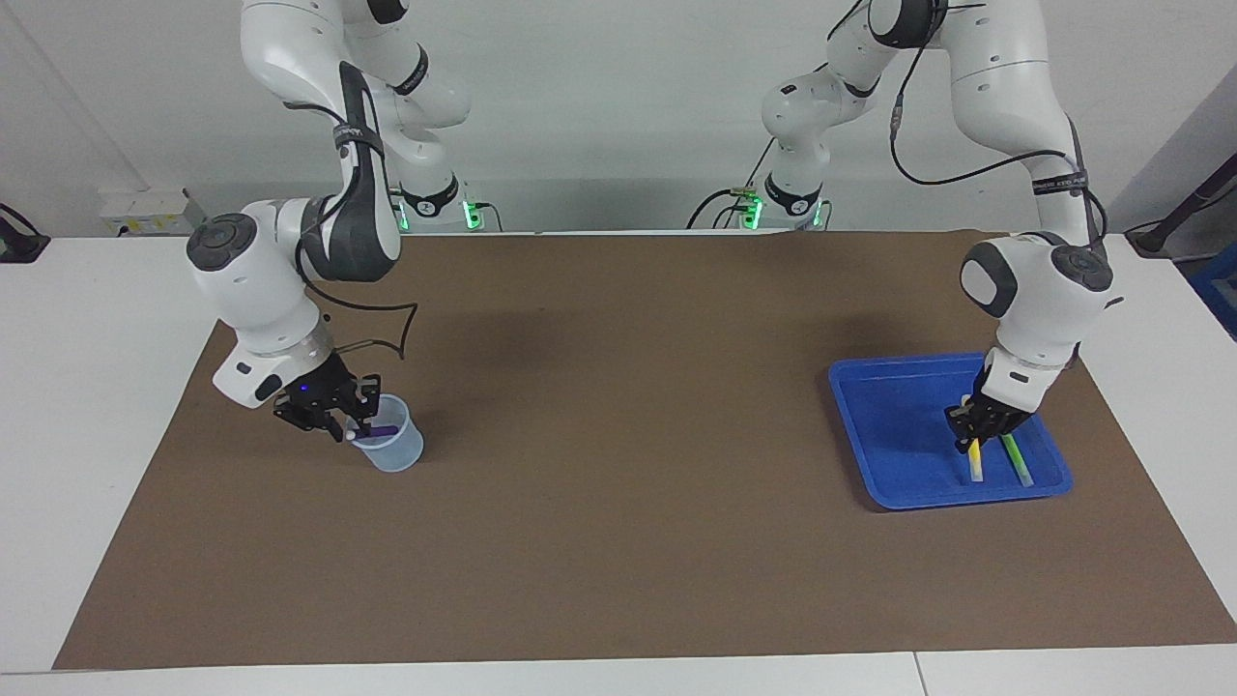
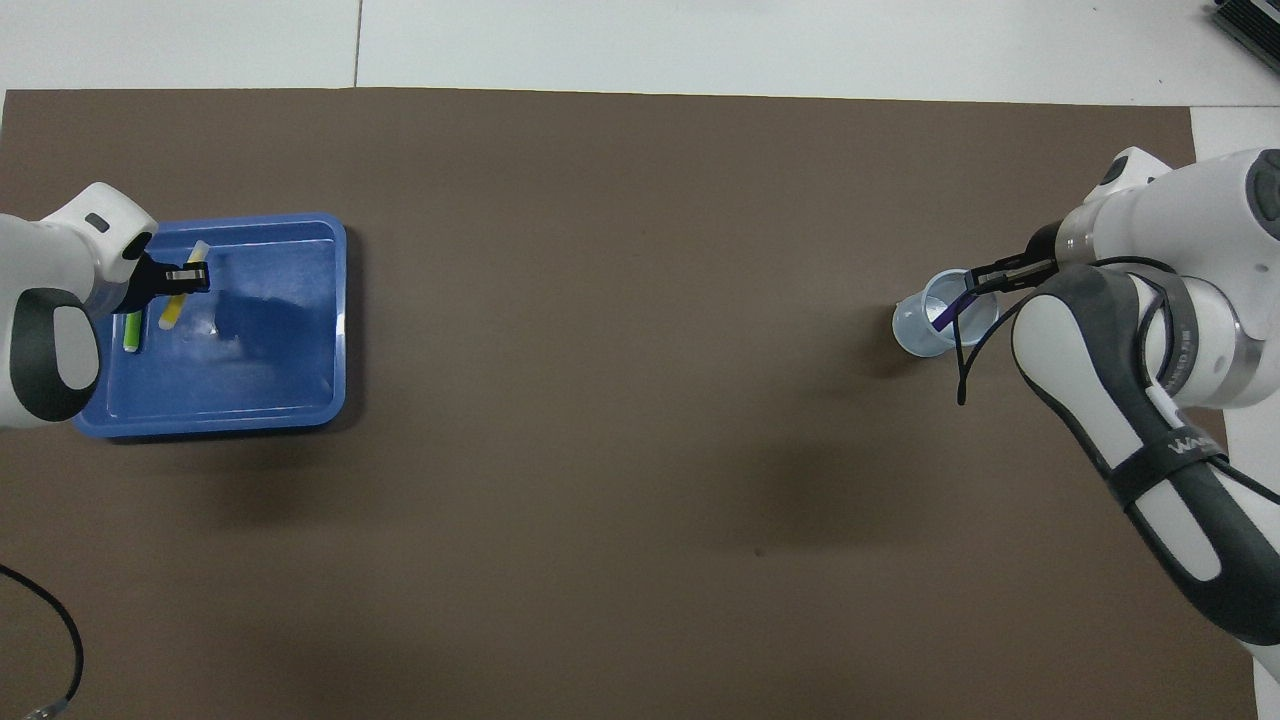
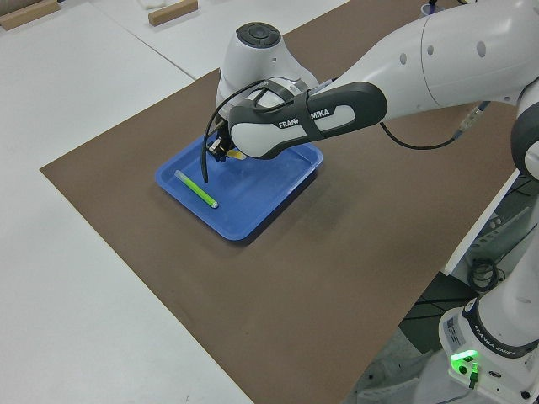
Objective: Right arm passes pens to left for tray arrangement
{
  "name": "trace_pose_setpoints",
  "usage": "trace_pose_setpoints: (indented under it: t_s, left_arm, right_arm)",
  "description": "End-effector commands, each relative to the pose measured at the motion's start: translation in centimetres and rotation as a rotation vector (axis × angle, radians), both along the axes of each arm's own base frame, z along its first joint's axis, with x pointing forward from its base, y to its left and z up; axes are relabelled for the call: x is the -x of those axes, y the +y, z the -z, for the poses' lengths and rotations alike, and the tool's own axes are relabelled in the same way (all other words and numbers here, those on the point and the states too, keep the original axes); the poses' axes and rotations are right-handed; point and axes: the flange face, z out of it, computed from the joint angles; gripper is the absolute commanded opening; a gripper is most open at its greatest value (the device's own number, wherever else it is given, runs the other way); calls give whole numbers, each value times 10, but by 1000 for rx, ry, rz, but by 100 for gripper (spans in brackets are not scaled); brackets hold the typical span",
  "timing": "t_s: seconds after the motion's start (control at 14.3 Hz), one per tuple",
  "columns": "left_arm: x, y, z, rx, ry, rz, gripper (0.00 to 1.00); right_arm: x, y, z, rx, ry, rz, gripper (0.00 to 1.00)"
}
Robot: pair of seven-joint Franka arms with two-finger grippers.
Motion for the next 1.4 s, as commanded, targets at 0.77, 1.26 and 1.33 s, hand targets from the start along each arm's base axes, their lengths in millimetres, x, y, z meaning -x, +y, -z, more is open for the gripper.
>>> trace_pose_setpoints:
  t_s: [0.77, 1.26, 1.33]
  left_arm:
    - [12, 10, 8, -11, -23, -15, 100]
    - [12, 1, -68, -14, 67, -110, 100]
    - [15, -2, -74, -10, 84, -125, 100]
  right_arm:
    - [-3, -5, 9, 0, -6, 61, 18]
    - [-2, -2, 3, -5, 16, 62, 10]
    - [-2, 0, -4, -7, 18, 60, 10]
